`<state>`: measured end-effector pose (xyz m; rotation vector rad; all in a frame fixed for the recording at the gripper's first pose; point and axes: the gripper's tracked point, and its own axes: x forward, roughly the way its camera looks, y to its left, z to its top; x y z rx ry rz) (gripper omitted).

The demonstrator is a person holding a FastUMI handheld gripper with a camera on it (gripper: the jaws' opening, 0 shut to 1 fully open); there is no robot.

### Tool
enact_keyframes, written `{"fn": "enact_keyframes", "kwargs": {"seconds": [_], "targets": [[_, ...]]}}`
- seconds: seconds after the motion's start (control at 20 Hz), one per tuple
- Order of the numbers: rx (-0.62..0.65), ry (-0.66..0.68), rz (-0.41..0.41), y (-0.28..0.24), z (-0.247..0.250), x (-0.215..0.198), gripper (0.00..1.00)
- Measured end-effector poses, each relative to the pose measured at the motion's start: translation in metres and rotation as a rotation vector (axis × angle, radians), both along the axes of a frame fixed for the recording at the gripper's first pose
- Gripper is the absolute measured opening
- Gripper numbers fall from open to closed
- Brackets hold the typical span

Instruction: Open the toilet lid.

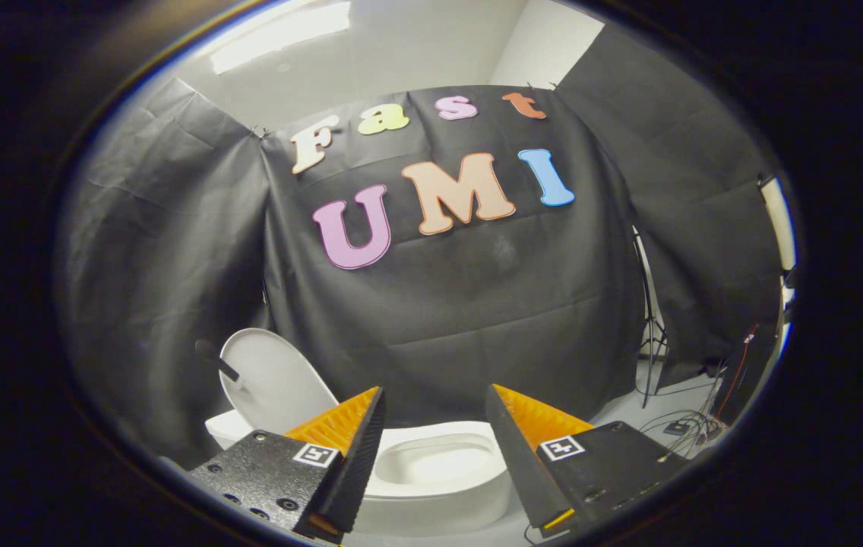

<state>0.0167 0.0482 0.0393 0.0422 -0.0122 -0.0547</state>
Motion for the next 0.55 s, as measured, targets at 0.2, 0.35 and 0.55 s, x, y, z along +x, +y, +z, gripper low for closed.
{"fn": "enact_keyframes", "kwargs": {"seconds": [0.2, 0.35, 0.55], "targets": [[0.010, -0.001, 0.005, 0.0004, 0.0002, 0.0001, 0.81], [0.014, 0.004, 0.010, -0.0002, -0.0014, 0.0015, 0.81], [0.027, 0.014, 0.018, 0.0011, -0.0039, 0.0021, 0.81]]}}
